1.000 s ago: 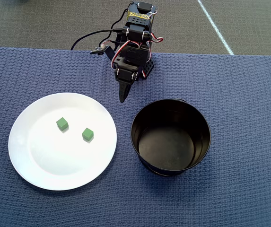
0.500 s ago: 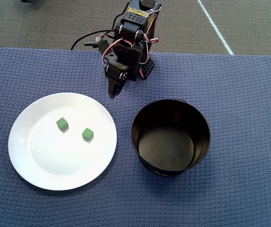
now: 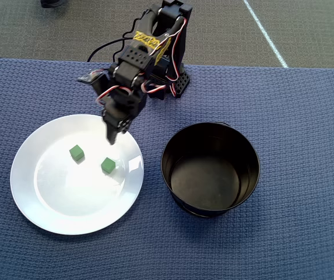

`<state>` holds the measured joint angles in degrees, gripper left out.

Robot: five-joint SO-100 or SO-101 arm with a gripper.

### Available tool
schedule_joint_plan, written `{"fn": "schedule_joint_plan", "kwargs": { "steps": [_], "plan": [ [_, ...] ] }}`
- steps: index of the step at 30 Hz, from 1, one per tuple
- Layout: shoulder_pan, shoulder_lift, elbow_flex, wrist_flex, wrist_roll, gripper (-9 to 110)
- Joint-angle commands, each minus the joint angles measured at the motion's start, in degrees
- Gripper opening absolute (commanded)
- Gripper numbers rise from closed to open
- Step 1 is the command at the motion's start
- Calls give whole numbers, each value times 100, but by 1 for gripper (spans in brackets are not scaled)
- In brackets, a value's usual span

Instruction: Pick up the green cubes from the white plate and place them in the black recipient

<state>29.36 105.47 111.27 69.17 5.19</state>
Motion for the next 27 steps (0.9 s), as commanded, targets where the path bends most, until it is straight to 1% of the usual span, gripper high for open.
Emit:
{"fn": "schedule_joint_plan", "kwargs": {
  "steps": [1,8,14,19,27],
  "plan": [
    [132,-554,-633,-264,193,16],
    [123,-1222,-1002,-545,378,15],
    [88,-1854,-1521,-422,-70,15],
    [158,-2373,-1872,-510,-44,15],
    [123,-2927,-2294,-475,-290,16]
  ]
}}
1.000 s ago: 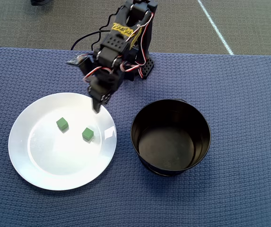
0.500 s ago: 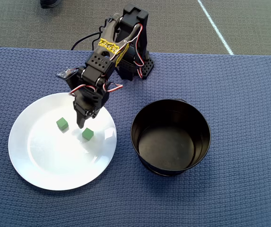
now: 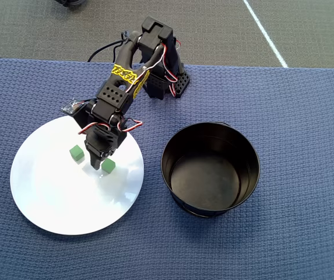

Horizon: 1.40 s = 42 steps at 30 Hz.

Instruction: Pick up the green cubes from the white plate and place them in the black recipient

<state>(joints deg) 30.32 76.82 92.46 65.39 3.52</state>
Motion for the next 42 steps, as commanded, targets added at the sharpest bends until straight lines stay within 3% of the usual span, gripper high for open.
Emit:
{"fn": "schedule_joint_plan", "kwargs": {
  "steps": [1,9,14,22,31,36,42],
  "plan": [
    [26,-158,-475,-97,-167,15],
    [-70,-457,-615,9,-457,13],
    [-88,-492,-615,18,-580,0],
    [-18,-246,-510,18,-466,0],
    [0,2013,-1362,2285,246,0],
    [-694,2918,-1819,2646,686,0],
    [-2584,3067,-1723,2285,1362,0]
  ]
}}
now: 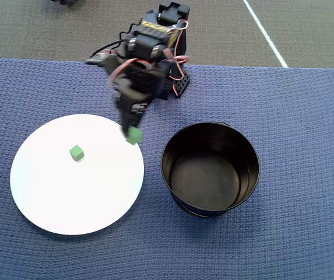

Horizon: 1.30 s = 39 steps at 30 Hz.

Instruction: Pick up the green cubes from the white plate and place them in the black recipient

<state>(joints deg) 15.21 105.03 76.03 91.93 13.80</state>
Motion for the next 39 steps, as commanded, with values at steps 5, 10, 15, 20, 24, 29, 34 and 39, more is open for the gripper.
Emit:
{"fn": "schedule_joint_plan", "kwargs": {
  "steps": [5,10,15,20,24,29,34,39],
  "plan": [
    [-2408,-290,782,-1775,571,0],
    [-3032,-791,817,-1784,853,0],
    [-3015,-747,580,-1547,677,17],
    [-2531,-615,-220,-879,536,26],
    [-1415,-396,-844,-352,114,12],
    [958,-545,-264,-747,-483,0],
    [2224,-2145,-211,-1002,-527,0],
    [2698,-2848,35,-1116,114,0]
  ]
}}
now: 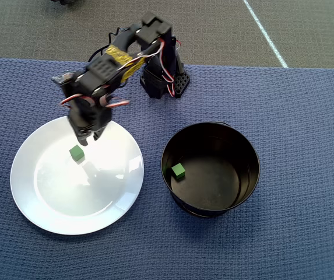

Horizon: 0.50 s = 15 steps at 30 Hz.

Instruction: Pick up the green cubes from the white plate and place them in the black recipient

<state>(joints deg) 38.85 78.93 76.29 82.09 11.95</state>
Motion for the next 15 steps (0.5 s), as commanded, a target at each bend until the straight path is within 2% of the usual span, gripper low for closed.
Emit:
{"fn": "schedule_joint_plan", "kwargs": {
  "steps": [1,6,9,15],
  "plan": [
    [396,-299,-53,-114,325,0],
    [439,-580,-53,-325,79,1],
    [527,-633,18,-457,-220,14],
    [694,-817,-62,-510,-738,21]
  ]
}}
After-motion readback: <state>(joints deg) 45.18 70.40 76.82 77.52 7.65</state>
